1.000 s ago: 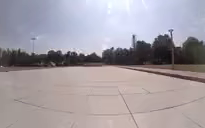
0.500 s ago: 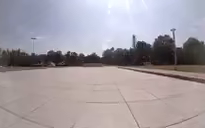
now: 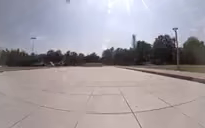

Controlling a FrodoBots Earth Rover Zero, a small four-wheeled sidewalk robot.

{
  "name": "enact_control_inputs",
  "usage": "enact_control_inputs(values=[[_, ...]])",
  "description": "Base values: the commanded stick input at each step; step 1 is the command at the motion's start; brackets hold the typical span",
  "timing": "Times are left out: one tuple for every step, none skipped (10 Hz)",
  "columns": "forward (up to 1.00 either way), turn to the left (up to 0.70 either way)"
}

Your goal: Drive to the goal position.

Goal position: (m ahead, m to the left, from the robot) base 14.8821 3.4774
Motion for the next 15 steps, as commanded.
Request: enact_control_inputs(values=[[0.7,0.0],[0.7,0.0],[0.7,0.0],[0.7,0.0],[0.7,0.0],[0.7,0.0],[0.7,0.0],[0.7,0.0],[0.7,0.0],[0.7,0.0],[0.7,0.0],[0.7,0.0],[0.7,0.0],[0.7,0.0],[0.7,0.0]])
